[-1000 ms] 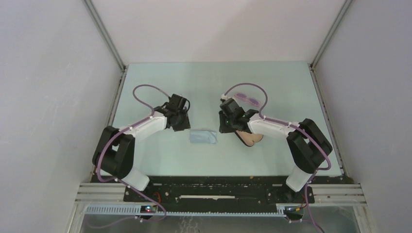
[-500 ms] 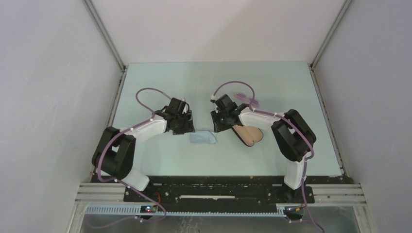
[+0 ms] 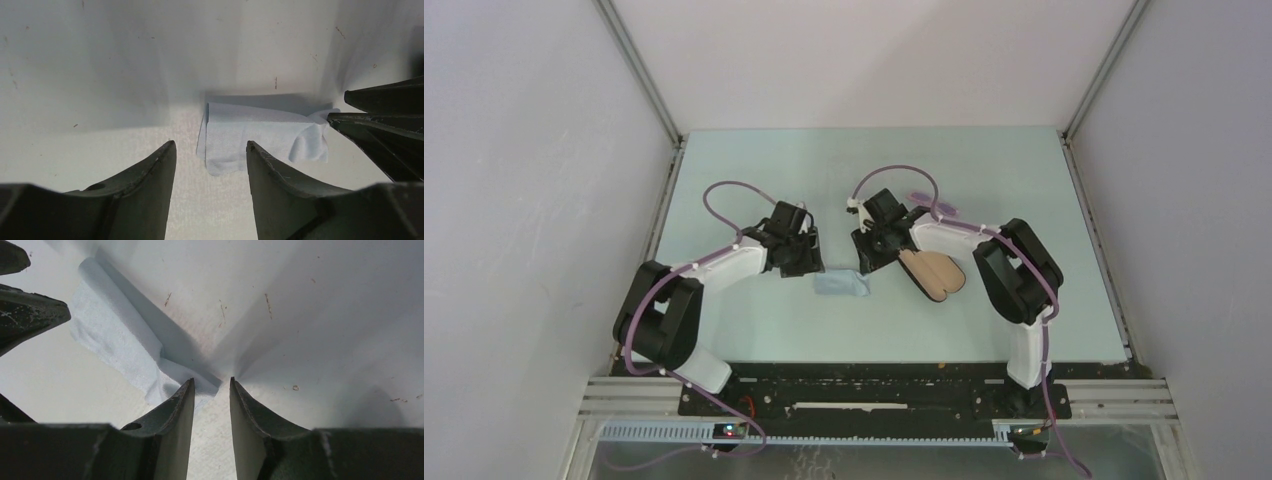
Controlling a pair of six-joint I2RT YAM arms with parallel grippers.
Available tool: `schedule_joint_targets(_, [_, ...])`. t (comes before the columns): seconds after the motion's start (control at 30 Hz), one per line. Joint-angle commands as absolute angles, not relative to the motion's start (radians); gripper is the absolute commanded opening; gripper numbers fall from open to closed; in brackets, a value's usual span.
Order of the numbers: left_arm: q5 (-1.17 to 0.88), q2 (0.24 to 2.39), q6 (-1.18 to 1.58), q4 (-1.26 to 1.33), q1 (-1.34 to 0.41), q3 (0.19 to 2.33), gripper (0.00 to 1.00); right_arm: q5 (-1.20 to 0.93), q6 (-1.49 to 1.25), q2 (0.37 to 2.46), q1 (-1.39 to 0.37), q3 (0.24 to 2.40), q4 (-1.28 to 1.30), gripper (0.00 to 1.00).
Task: Organize the sunglasses
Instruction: Adjust the glasses cleaning cloth at the center of the board.
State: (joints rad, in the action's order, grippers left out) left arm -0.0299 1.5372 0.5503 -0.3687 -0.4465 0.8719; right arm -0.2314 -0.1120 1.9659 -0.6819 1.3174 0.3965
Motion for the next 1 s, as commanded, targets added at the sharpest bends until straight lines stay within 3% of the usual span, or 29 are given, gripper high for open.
schedule_joint_targets(0.0, [-0.019,1.5,0.554,-0.372,-0.439,0.867,0.58,-0.276,-0.101,1.921,-0.657,1.299,0.37,0.4])
schedule_joint_targets(0.23, [-0.04,1.465,0.554,-0.346,-0.439,0.841,0.59,-0.352,-0.103,1.835,-0.624,1.195,0.268,0.42])
schedule_joint_targets(0.67, [-0.06,1.471,0.552,-0.32,-0.439,0.824,0.53,-0.402,-0.029,1.856,-0.65,1.19,0.268,0.4])
schedule_joint_targets(0.97, [-0.057,1.513,0.545,-0.31,-0.439,0.844,0.45,-0.407,-0.044,1.89,-0.622,1.194,0.253,0.33])
